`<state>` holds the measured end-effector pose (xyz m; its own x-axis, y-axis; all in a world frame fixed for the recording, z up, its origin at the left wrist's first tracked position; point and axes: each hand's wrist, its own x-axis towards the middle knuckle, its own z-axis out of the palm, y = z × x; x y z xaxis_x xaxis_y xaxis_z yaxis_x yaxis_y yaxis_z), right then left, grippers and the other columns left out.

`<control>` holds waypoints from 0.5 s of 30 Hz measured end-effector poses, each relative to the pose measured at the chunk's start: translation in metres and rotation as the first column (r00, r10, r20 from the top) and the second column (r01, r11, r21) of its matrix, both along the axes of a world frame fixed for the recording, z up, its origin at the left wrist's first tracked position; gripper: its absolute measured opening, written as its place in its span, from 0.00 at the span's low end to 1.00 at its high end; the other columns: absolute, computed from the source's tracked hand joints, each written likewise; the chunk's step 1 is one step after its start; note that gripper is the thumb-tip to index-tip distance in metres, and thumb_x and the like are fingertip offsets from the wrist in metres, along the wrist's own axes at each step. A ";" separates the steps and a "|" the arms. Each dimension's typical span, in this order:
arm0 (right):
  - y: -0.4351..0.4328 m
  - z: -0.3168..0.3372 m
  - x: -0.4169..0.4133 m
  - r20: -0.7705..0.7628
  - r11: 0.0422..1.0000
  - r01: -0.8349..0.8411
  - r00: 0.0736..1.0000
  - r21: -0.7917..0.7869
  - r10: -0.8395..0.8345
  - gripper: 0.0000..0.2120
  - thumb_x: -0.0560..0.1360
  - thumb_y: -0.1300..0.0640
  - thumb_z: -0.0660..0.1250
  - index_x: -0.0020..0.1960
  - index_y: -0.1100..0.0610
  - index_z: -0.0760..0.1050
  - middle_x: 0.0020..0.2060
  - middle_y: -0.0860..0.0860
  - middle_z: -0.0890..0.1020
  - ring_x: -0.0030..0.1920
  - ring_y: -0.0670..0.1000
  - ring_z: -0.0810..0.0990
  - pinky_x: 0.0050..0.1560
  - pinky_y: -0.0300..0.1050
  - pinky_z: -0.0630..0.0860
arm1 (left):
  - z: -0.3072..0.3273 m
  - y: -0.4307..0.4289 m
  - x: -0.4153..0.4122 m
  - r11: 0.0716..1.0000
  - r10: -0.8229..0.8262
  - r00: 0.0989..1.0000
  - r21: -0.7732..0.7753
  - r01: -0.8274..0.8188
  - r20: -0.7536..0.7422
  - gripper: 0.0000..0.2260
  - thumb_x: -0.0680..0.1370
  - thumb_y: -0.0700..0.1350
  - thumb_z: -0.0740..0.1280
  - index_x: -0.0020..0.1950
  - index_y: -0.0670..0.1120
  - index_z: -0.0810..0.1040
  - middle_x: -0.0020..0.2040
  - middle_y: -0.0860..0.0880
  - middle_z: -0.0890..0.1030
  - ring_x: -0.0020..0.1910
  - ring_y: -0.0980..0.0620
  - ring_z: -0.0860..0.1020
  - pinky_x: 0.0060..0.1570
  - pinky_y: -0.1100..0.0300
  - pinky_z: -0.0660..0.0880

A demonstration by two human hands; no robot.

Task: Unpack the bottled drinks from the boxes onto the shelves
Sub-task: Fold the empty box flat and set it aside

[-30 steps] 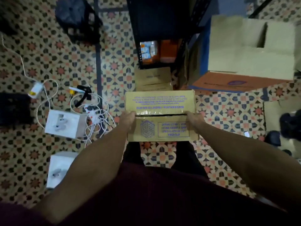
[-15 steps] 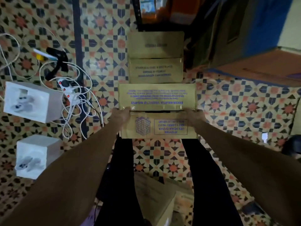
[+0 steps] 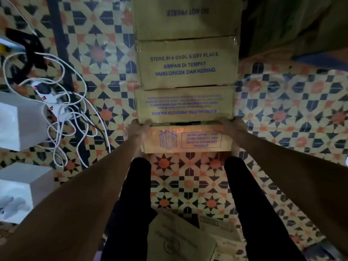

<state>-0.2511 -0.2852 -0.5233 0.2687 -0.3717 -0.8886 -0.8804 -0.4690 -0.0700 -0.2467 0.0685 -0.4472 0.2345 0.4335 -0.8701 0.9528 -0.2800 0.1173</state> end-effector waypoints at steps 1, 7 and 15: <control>0.018 0.031 0.015 -0.004 1.000 0.010 1.000 0.002 -0.010 0.44 0.58 0.26 0.67 0.67 0.51 0.76 0.57 0.53 0.82 0.56 0.57 0.81 0.57 0.54 0.80 | -0.007 0.001 0.000 1.000 -0.025 1.000 -0.001 0.025 -0.003 0.22 0.76 0.66 0.66 0.57 0.49 0.74 0.53 0.48 0.81 0.51 0.46 0.81 0.55 0.46 0.80; 0.030 0.036 0.026 0.002 0.999 0.002 1.000 -0.049 -0.002 0.32 0.75 0.38 0.68 0.72 0.57 0.70 0.60 0.57 0.81 0.53 0.57 0.79 0.53 0.49 0.76 | -0.026 -0.001 -0.001 1.000 0.006 1.000 -0.022 -0.006 0.009 0.21 0.80 0.57 0.67 0.67 0.46 0.73 0.59 0.47 0.81 0.53 0.46 0.81 0.56 0.47 0.79; 0.053 0.108 0.043 0.045 0.988 -0.058 0.997 -0.141 0.065 0.39 0.74 0.40 0.66 0.79 0.53 0.56 0.71 0.58 0.73 0.68 0.63 0.73 0.67 0.61 0.72 | 0.048 -0.001 0.027 0.983 -0.183 0.983 -0.002 0.183 0.027 0.28 0.80 0.49 0.67 0.77 0.47 0.60 0.62 0.45 0.79 0.46 0.49 0.79 0.50 0.55 0.76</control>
<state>-0.2077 -0.2323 -0.4154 0.3374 -0.4722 -0.8144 -0.8467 -0.5302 -0.0434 -0.2199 0.0676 -0.3996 0.3323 0.3768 -0.8646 0.8819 -0.4491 0.1432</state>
